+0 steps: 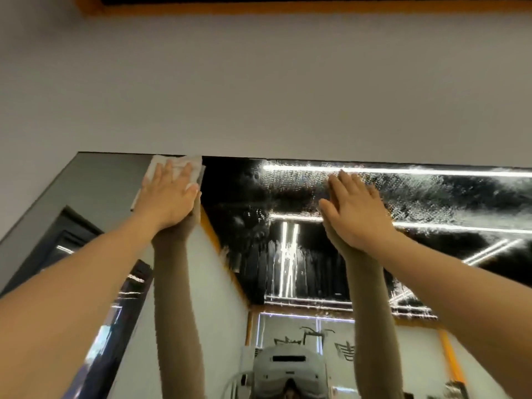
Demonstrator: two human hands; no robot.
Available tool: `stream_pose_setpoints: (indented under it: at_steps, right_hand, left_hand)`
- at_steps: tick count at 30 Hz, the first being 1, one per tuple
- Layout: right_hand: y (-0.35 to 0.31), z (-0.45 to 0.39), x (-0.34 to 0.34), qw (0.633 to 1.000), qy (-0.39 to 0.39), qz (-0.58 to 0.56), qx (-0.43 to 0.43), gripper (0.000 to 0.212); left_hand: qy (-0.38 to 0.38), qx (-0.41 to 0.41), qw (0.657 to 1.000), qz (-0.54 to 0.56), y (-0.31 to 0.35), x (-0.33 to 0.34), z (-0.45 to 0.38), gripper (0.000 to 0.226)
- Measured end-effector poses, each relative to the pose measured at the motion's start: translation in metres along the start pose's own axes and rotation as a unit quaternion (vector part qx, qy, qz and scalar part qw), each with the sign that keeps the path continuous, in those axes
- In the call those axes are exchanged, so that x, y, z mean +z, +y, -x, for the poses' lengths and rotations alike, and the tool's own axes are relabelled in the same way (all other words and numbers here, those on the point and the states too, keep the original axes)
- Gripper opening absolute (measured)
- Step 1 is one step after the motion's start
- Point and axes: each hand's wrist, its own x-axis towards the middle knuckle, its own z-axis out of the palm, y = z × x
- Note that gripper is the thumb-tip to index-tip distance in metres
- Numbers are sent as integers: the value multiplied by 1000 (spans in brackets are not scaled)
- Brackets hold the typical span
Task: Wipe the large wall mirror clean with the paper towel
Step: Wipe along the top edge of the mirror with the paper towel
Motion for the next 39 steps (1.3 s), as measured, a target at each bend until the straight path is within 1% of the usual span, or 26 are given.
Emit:
stream_pose_setpoints:
  at_steps: [3,6,10,12,14,19,21,25,28,31,33,35,37,39]
  right_hand:
    - [0,1,9,1000,20,-1,-2,62]
    - [3,-3,9,1000,23,2,-2,62]
    - [4,-2,10,999,35,-9,-4,63]
    - [3,-2,11,999,39,-9,-5,63]
    - [4,-2,11,999,42,-6,-4,63]
    - [4,-2,12,999,48,-9,-9,62]
    - [5,-2,12,999,49,-9,-10,62]
    - [6,-3,13,999,49,-10,-11,63]
    - [7,-3,15,999,50,-11,-11,62]
    - [8,-4,17,998,59,-9,-12,62]
    - [7,-4,16,998,64,-9,-12,62]
    - [8,-3,16,998,67,-10,-12,62]
    - [8,-3,16,997,68,-16,-15,62]
    - [9,-2,15,997,66,-23,-16,62]
  left_hand:
    - [3,-8,1000,3,-2,1,-1,55]
    - [9,-22,1000,0,0,1,-2,54]
    - [52,-24,998,-14,12,2,0,53]
    - [38,-22,999,-13,21,1,3,55]
    - [24,-13,1000,-7,37,3,4,58]
    - [6,7,999,36,104,14,9,60]
    - [6,14,999,43,113,15,8,59]
    - [12,63,998,18,87,15,0,55]
    - [18,16,1000,2,56,10,-15,56]
    - [34,-28,999,-11,49,9,-15,57]
    - [42,-64,997,0,62,10,-9,59]
    - [37,-79,996,20,91,12,-5,61]
    - [27,-61,997,43,131,16,1,62]
    - [27,-24,999,41,167,19,9,62]
